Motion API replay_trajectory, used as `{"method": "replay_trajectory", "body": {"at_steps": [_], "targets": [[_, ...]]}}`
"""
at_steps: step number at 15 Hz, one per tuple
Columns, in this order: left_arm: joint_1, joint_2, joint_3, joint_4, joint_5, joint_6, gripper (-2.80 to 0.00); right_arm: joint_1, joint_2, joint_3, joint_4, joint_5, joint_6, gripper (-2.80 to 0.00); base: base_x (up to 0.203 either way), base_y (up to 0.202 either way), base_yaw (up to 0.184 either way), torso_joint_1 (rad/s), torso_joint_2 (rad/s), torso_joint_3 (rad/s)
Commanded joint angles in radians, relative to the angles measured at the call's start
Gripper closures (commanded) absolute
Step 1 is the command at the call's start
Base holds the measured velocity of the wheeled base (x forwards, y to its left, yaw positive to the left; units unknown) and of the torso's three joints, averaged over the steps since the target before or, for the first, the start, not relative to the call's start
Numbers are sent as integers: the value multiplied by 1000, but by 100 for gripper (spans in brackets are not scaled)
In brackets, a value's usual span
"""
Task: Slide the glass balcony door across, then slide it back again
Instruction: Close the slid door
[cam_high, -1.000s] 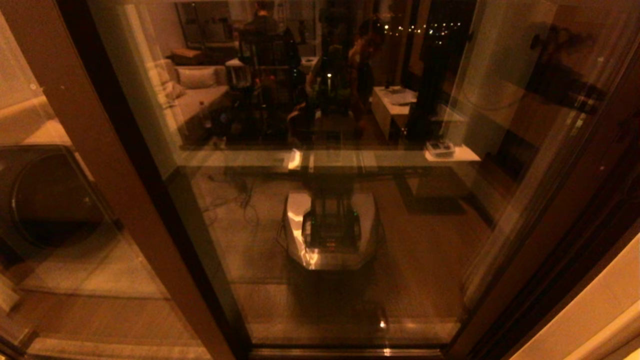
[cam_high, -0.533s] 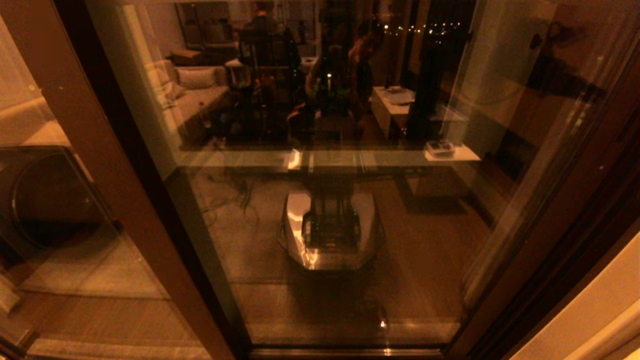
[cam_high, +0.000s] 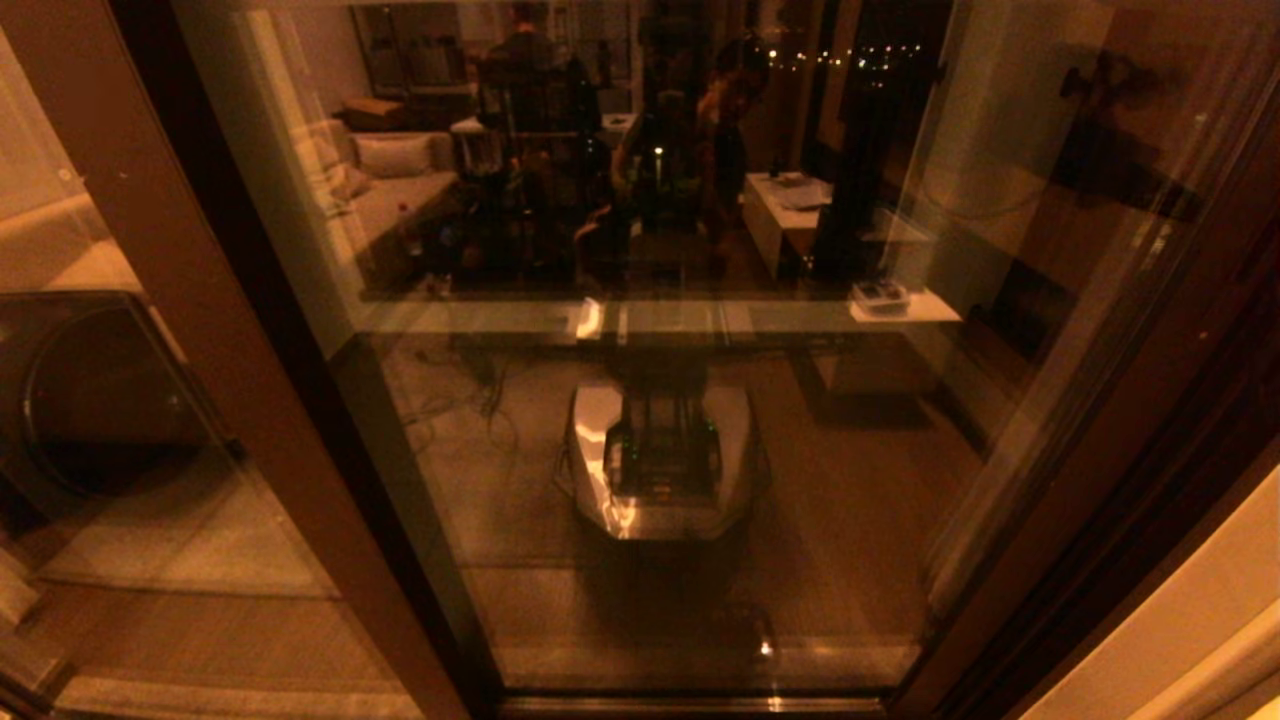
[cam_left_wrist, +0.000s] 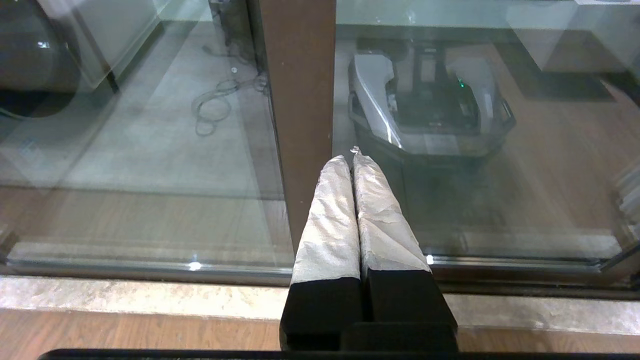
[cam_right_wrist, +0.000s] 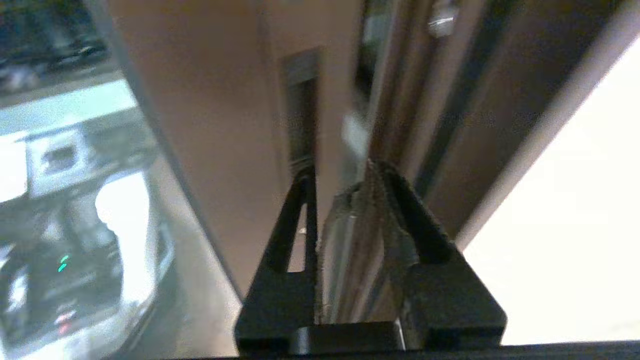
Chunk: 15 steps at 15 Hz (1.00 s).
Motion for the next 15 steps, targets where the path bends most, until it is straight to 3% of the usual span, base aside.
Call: {"method": "replay_trajectory", "body": {"at_steps": [1, 15], "targets": [[0, 0, 0, 1, 0, 0, 0, 0, 52, -25, 2, 16, 3, 0, 0, 0, 0, 0, 0, 0], [0, 0, 0, 1, 0, 0, 0, 0, 177, -118, -7, 37, 30, 0, 0, 0, 0, 0, 0, 0]]}}
